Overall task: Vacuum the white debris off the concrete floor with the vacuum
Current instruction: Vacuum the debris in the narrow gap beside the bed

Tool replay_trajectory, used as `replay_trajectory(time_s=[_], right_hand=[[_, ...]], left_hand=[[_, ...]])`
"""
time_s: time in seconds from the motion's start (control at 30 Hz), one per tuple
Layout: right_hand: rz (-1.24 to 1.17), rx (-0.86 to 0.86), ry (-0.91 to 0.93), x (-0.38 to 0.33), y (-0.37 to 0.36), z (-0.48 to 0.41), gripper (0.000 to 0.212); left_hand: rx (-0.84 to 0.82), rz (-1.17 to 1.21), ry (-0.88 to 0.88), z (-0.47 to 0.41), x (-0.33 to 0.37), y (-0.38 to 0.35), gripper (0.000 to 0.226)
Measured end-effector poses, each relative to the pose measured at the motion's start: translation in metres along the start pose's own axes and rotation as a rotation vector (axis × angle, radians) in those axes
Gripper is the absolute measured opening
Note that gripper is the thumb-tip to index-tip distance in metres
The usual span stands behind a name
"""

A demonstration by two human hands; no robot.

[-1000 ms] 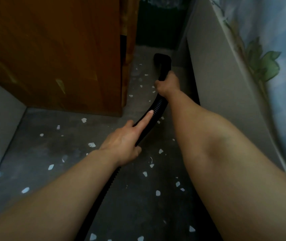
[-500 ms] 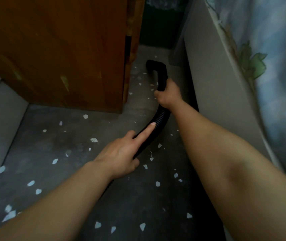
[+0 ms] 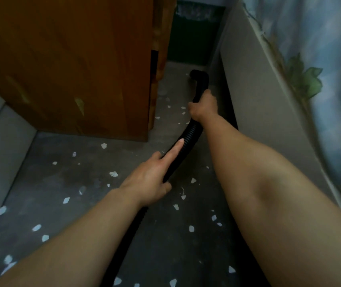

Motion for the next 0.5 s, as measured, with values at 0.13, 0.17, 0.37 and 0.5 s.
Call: replay_trajectory(time_s=[0.13, 0.17, 0.37, 0.5], right_hand=[[0.025, -0.021, -0.015, -0.006, -0.019, -0.018, 0.067], [0.022, -0.024, -0.016, -0.008, -0.025, -0.020, 0.069], [0.009, -0.021, -0.018, -0.008, -0.032, -0.017, 0.073], [0.023, 0.019, -0.039, 0.003, -0.015, 0.000, 0.071]], left_hand=[[-0.030, 0.020, 0.068, -0.012, -0.009, -0.002, 0.107], [-0.028, 0.023, 0.078, -0.014, -0.012, -0.002, 0.106], [-0.026, 0.036, 0.082, -0.011, -0.019, -0.001, 0.107], [-0.043, 0.041, 0.014, 0.001, -0.013, 0.001, 0.108]])
Point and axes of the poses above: each hand's wrist, its own z-axis away from the middle knuckle, its own y-axis out of the back of the hand, x = y × z, the point moved 5 cm from there along -z, towards the middle knuckle, and after that the axes turned 1 degree about -y, right-handed, at the moved point
